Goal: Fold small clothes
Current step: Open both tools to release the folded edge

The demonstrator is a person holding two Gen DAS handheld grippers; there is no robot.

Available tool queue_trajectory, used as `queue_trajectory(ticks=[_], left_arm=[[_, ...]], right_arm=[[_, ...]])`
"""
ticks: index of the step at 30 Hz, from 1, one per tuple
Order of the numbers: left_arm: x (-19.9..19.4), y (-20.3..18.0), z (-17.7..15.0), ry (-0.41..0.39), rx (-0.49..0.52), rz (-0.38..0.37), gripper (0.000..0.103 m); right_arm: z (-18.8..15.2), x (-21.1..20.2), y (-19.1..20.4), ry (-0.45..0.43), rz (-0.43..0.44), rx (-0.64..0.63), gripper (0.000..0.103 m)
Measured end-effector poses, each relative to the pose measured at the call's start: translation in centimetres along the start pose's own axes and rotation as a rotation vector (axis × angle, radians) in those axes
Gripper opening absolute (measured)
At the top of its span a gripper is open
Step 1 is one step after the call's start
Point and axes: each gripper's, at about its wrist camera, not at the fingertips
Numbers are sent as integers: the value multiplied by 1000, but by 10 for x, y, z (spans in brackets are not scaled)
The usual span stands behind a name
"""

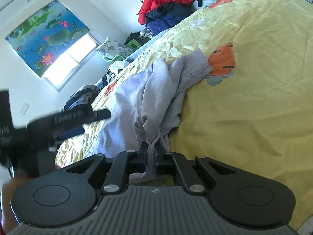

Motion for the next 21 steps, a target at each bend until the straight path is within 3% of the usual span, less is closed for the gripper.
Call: queue_trajectory(ticks=[5,12,15,18,21], left_arm=[[-2,-1,-13,2,15,8,84],[-2,4,-17,11,-7,-4,84],[-2,5,-18,14,-6,-4,84],[-1,5,-19,17,-10,-8,84],[1,4,-21,20,-10,-6,84]], right_arm=[[3,-4,8,15,-15,-37,20],[4,-5,12,11,-56,-75,13],[7,-7,12,21,-52,-71,18],[10,-14,15,10,-76,-85,32],[14,-27,27,-64,-179,-159,32]])
Point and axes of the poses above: each gripper's, at about its wrist camera, not at the fingertips, and x roughly the way its jaws point, y to its left, z to its top, and after that the axes turned 3 degrees about -x, right-handed
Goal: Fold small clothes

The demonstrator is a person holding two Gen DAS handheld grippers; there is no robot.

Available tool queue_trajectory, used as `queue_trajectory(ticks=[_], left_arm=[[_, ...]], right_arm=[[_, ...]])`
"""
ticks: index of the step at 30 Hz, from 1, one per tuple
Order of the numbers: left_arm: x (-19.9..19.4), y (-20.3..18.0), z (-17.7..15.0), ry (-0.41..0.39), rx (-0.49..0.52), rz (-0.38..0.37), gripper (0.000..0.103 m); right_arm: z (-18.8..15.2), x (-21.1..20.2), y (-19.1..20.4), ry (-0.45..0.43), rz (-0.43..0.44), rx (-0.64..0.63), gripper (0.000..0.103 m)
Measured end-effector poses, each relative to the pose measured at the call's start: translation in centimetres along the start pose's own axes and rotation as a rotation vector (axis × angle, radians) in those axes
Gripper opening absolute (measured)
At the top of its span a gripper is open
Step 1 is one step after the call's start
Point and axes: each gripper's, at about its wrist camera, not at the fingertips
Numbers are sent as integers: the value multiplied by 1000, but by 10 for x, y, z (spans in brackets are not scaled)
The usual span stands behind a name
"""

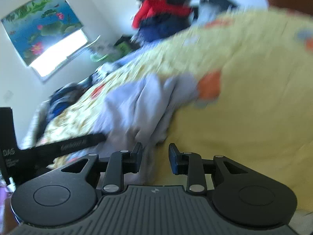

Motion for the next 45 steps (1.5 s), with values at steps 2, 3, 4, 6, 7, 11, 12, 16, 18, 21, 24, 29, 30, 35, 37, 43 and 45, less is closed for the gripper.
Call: queue_trajectory(ticks=[2,3,4,6,7,11,12,16,18,21,24,29,30,35,37,43,45], left_arm=[[1,-1,-1,1,-5,-1,84],[2,-1,-1,3,-6,-3,85],[2,-2,-2,5,-5,-4,85],[3,-3,-4,6,-3,-2,85],[3,-3,-4,6,1,-1,86],[-2,1,-5,-6,23,-13,87],[-4,4,-5,-15,28,-16,87],[-3,23,1,-30,-16,-20,87],[-2,32,3,-24,-53,-31,87],[2,40,5,-11,-100,-48,89],[15,46,12,37,-124,-138,90],[45,61,19,112,-184,-312,90],[53,64,19,126,-211,-344,90],[62,65,17,66,-318,-392,90],[61,60,16,51,-301,-370,56],[52,62,12,16,-313,-378,19],[42,66,12,-20,-307,-389,18]], right_arm=[[7,-6,11,-52,-37,-62,32],[11,-5,18,-64,-32,-90,32],[15,-2,25,-65,-21,-123,32],[18,11,38,-49,-2,-192,32],[19,22,44,-27,-4,-225,36],[20,47,34,35,-54,-222,32],[23,41,30,22,-33,-190,34],[27,17,16,-41,-35,-126,60],[28,12,14,-40,-52,-139,60],[24,19,11,-3,-51,-149,67],[24,36,2,55,16,-72,67],[29,63,-11,89,116,35,67],[32,70,-12,86,132,47,67],[45,109,-14,66,229,101,65],[49,120,-9,73,231,81,46],[52,118,5,84,186,41,28],[52,112,12,69,192,50,27]])
Point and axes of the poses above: each gripper's, at about its wrist camera, not at the fingertips, and x roughly the way its jaws point, y to its left, z to its top, and after that the axes turned 3 degrees about -x, right-handed
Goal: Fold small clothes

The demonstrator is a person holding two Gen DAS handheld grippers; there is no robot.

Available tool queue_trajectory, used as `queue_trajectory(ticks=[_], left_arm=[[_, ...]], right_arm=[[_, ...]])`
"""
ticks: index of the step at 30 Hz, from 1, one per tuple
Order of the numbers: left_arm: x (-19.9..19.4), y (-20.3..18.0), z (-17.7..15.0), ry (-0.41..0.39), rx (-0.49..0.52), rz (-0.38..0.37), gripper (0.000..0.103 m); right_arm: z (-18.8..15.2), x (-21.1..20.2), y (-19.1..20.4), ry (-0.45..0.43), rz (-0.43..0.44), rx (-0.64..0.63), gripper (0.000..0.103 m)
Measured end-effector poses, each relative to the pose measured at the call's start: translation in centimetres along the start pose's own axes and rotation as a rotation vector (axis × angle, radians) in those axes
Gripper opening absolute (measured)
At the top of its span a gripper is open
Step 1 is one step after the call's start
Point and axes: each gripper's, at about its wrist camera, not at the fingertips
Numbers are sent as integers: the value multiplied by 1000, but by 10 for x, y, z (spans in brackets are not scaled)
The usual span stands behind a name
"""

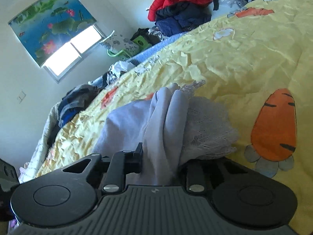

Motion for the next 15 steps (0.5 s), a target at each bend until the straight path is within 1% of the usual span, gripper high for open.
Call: queue_trajectory(ticks=[4,7,9,11,12,13,14,15], left_arm=[[-25,1,5,-53,30,14,17],[-53,7,17,-86,21,20,17],[-66,12,28,-87,11,23,17],[-65,19,37,-59,12,39,20],[-56,20,39,-35,36,72,20],[-48,21,38,-19,64,116,21],[-41,21,34,-11,95,177,21],[-33,20,30,6,141,248,21]], right_arm=[[4,-12,23,-29,59,3,25],[6,-22,44,-51,134,16,25],[5,-23,55,-63,157,5,25],[6,-15,61,-58,130,-23,28],[5,-6,61,-49,92,-42,30],[4,3,61,-34,55,-67,36],[1,12,59,-17,6,-96,45],[-1,19,56,1,-54,-116,46]])
Point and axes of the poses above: each gripper's, at about its wrist camera, not at the fingertips, and x roughly the way its jaws point, y to its left, z to its top, and after that the axes turned 3 degrees about -x, right-handed
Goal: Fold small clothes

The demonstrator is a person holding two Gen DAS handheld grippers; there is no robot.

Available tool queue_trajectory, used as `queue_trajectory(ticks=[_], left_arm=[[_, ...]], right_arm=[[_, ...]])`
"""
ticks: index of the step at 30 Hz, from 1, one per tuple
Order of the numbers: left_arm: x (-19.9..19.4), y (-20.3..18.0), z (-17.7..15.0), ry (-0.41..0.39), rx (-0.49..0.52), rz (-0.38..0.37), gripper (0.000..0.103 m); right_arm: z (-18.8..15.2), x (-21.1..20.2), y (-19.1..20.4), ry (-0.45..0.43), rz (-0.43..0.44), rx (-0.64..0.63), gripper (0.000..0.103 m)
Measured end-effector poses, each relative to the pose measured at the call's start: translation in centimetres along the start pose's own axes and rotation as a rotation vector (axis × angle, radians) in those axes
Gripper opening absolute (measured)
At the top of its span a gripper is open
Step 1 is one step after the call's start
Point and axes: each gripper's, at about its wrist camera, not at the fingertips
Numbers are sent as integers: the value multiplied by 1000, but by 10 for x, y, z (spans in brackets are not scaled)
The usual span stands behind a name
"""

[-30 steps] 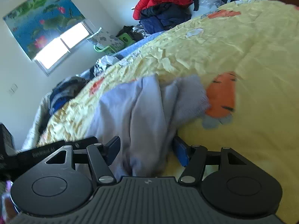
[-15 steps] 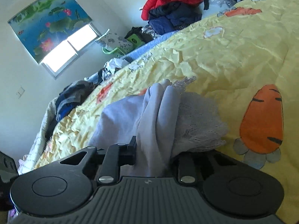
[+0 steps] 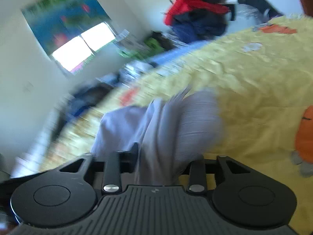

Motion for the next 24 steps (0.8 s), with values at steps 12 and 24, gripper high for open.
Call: queue_trajectory(ticks=[12,24], left_arm=[[-35,-16,-63,-70,183,147,82],[-55,-3,-69,-44,42,150,82]], right_arm=[[-56,-67,48,-23,-33,-397,46],[-70,-60,50,65,-267,-358,73]])
Point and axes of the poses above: each gripper's, at about its wrist camera, not at the fingertips, and x roughly the way its jaws point, y to its left, z to its top, and after that the axes turned 3 degrees about -x, right-handed
